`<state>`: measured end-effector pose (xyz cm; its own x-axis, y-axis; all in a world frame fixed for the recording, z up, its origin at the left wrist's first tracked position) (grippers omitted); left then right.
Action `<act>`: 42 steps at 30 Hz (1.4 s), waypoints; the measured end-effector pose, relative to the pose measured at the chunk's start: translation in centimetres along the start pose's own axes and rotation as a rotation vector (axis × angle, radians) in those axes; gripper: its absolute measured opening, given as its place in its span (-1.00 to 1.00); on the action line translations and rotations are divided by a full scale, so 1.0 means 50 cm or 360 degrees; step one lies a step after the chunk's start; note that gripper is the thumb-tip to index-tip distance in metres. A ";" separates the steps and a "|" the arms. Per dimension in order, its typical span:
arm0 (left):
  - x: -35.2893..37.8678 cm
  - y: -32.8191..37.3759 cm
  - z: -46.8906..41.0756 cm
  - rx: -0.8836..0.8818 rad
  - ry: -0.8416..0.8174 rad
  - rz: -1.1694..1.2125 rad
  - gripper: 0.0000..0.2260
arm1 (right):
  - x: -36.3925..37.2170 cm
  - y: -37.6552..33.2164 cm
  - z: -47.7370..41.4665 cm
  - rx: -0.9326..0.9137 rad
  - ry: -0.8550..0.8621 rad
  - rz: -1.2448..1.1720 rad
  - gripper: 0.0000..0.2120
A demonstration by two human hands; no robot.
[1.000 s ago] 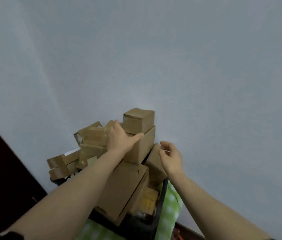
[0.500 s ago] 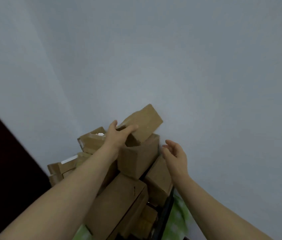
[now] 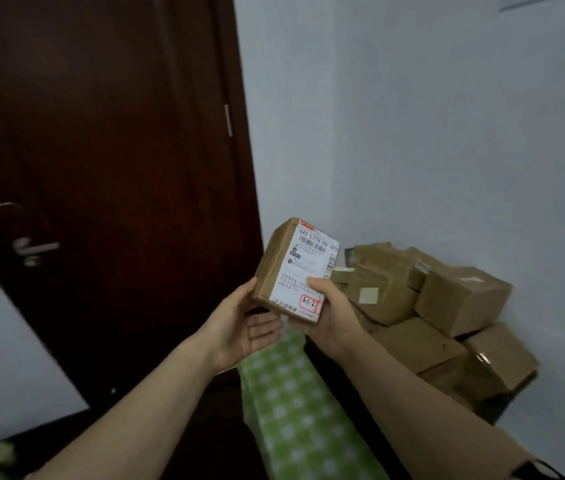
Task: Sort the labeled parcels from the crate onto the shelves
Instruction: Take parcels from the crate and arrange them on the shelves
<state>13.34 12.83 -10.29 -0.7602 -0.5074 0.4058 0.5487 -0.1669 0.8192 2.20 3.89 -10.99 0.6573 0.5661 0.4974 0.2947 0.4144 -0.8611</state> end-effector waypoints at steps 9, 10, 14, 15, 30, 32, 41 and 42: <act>-0.399 0.070 0.318 0.0448 0.0370 -0.0209 -0.62 | 0.408 0.243 0.054 0.0105 -0.0449 0.0377 -0.55; -0.433 0.071 0.345 0.0472 0.0422 -0.0161 -0.60 | 0.444 0.260 0.061 0.0128 -0.0523 0.0424 -0.57; -0.549 0.072 0.446 0.0562 0.0605 0.0030 -0.55 | 0.572 0.317 0.086 0.0231 -0.0706 0.0564 -0.68; -0.572 0.070 0.469 0.0587 0.0651 0.0086 -0.54 | 0.602 0.328 0.094 0.0260 -0.0757 0.0583 -0.67; -0.694 0.053 0.701 0.0856 0.1099 0.0254 -0.53 | 0.837 0.422 0.194 0.0252 -0.1350 0.0628 -0.86; -0.696 0.051 0.716 0.0873 0.1130 0.0262 -0.58 | 0.847 0.425 0.204 0.0250 -0.1389 0.0623 -0.83; -0.692 0.040 0.766 0.0944 0.1258 0.0299 -0.64 | 0.879 0.437 0.234 0.0324 -0.1472 0.0578 -0.85; -0.693 0.038 0.770 0.0943 0.1273 0.0298 -0.62 | 0.882 0.440 0.237 0.0337 -0.1488 0.0578 -0.84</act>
<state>27.34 62.64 -7.22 -0.1039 -0.9362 0.3356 0.2091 0.3094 0.9277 29.44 46.43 -6.74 -0.1476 0.9740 0.1716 -0.0025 0.1731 -0.9849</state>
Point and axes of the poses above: each hand's wrist, its own z-axis away from the middle knuckle, its own x-axis out of the palm, y = z × x, the point moved 5 cm from there along -z, towards the middle knuckle, and after that the axes turned 8 degrees about z, right-handed, at the moved point
